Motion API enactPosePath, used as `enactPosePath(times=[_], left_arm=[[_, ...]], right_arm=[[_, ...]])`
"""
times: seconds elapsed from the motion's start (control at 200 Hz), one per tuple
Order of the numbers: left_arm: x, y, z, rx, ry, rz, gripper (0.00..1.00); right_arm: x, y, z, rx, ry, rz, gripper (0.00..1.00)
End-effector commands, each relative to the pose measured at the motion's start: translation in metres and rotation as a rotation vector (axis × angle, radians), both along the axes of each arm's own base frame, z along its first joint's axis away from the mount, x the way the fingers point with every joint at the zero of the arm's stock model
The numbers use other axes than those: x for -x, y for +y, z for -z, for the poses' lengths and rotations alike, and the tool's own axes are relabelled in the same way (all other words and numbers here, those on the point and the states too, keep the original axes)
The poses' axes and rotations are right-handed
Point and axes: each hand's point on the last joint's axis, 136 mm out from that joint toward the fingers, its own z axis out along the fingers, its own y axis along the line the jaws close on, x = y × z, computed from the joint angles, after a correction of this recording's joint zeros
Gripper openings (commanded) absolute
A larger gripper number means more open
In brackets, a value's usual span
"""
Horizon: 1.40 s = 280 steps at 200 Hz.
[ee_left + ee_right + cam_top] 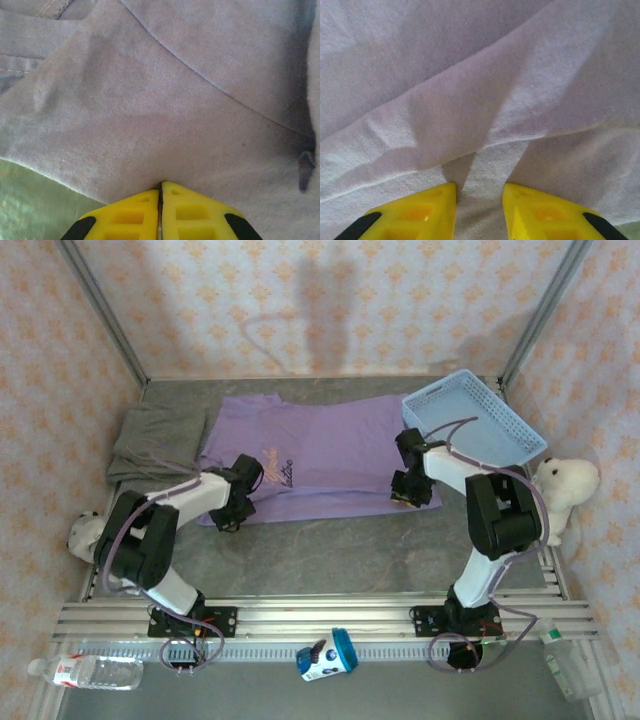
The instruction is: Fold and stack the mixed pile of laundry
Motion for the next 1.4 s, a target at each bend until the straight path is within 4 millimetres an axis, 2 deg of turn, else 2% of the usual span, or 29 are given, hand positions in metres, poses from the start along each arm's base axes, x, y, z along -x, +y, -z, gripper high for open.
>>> enactPosePath(times=[0.0, 0.09, 0.19, 0.26, 0.355, 0.44, 0.525, 0.64, 0.776, 0.886, 0.961, 1.136, 1.396], left_arm=[[0.053, 0.008, 0.011, -0.012, 0.110, -0.064, 0.09], [0.066, 0.005, 0.007, 0.011, 0.097, -0.070, 0.09], [0.065, -0.003, -0.005, 0.062, 0.057, -0.060, 0.11], [0.054, -0.007, -0.023, 0.082, 0.001, -0.053, 0.14], [0.027, -0.018, -0.050, 0.125, -0.105, -0.032, 0.20], [0.012, -0.024, -0.059, 0.140, -0.147, -0.022, 0.25], [0.005, -0.029, -0.052, 0.148, -0.129, -0.015, 0.31], [0.003, -0.038, -0.035, 0.158, -0.085, -0.004, 0.33], [0.001, -0.040, -0.021, 0.156, -0.080, -0.017, 0.40], [-0.003, -0.041, -0.015, 0.151, -0.079, -0.021, 0.40], [-0.008, -0.042, -0.017, 0.149, -0.096, -0.023, 0.38], [-0.018, -0.040, -0.023, 0.130, -0.130, -0.015, 0.23], [-0.012, -0.037, -0.007, 0.100, -0.069, 0.006, 0.21]], right_arm=[[0.059, -0.017, 0.013, 0.044, 0.157, 0.038, 0.32], [0.075, -0.015, 0.011, 0.004, 0.153, 0.058, 0.33], [0.079, -0.005, 0.003, -0.064, 0.141, 0.046, 0.35], [0.072, 0.003, -0.006, -0.106, 0.119, 0.026, 0.38], [0.054, 0.009, -0.023, -0.126, 0.066, 0.011, 0.41], [0.039, 0.012, -0.038, -0.132, 0.021, 0.007, 0.42], [0.026, 0.014, -0.049, -0.138, -0.018, 0.009, 0.43], [0.014, 0.014, -0.058, -0.128, -0.052, 0.017, 0.43], [0.009, 0.013, -0.063, -0.126, -0.071, 0.025, 0.44], [0.010, 0.012, -0.062, -0.121, -0.069, 0.029, 0.44], [0.012, 0.010, -0.062, -0.118, -0.066, 0.030, 0.44], [0.014, 0.007, -0.062, -0.110, -0.068, 0.039, 0.44], [0.014, 0.001, -0.066, -0.100, -0.080, 0.053, 0.44]])
